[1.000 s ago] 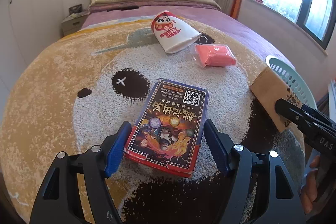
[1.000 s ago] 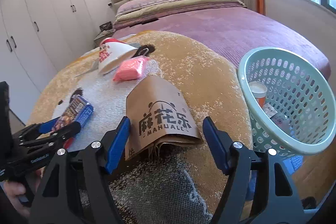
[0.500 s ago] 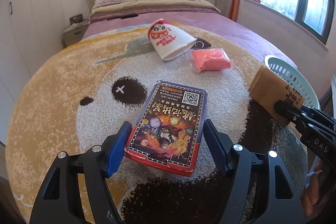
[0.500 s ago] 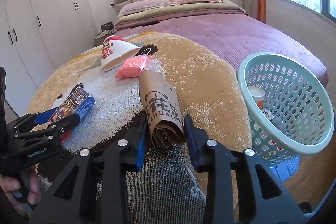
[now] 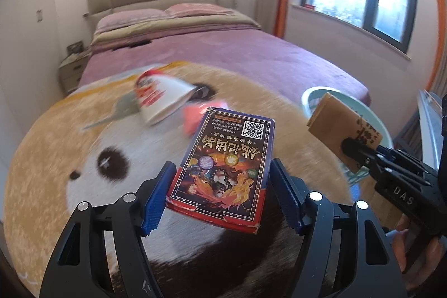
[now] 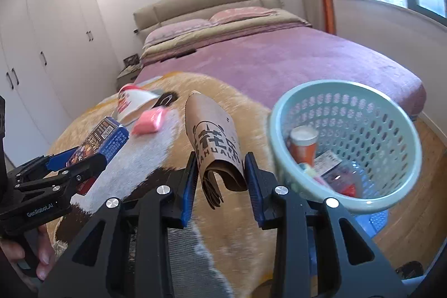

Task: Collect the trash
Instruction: 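Carry the snack box and paper bag to the basket and release both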

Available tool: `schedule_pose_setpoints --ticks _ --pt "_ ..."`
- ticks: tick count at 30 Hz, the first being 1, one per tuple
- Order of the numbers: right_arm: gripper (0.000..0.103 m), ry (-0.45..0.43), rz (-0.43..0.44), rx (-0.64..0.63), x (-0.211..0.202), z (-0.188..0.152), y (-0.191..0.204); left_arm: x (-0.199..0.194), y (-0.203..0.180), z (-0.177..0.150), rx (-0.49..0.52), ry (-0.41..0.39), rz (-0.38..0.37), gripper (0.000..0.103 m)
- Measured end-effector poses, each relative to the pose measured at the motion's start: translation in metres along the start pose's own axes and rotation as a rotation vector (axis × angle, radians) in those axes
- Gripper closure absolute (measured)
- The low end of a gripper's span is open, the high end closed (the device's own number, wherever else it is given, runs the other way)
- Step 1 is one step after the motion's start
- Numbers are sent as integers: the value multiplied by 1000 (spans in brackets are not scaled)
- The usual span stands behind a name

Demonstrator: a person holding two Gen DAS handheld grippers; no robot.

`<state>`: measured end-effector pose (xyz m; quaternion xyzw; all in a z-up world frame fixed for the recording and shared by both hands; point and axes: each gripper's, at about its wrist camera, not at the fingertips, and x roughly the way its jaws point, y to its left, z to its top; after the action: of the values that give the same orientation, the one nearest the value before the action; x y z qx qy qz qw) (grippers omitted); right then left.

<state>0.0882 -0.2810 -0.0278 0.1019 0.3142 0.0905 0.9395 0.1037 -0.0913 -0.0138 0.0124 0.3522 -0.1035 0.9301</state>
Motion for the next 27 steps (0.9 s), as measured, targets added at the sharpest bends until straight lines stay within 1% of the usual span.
schedule_pose_setpoints --ticks 8,12,15,18,23,25,27 --pt "73 -63 -75 63 -16 23 -48 12 -61 39 97 -48 -87 36" --pt "73 -79 -118 107 -18 33 -74 28 -93 56 134 -50 -138 36" --pt "73 -82 -150 138 -16 40 -98 43 -112 66 143 -33 -184 36" --pt "73 -74 -182 173 -11 42 -122 67 -136 71 177 1 -173 36" --pt "73 -31 -206 270 5 39 -166 98 -165 79 186 40 -238 36" --pt "73 -11 -218 302 11 35 -181 109 -175 79 199 55 -244 36" --pt "72 14 -232 330 18 32 -195 123 -183 78 214 88 -251 36"
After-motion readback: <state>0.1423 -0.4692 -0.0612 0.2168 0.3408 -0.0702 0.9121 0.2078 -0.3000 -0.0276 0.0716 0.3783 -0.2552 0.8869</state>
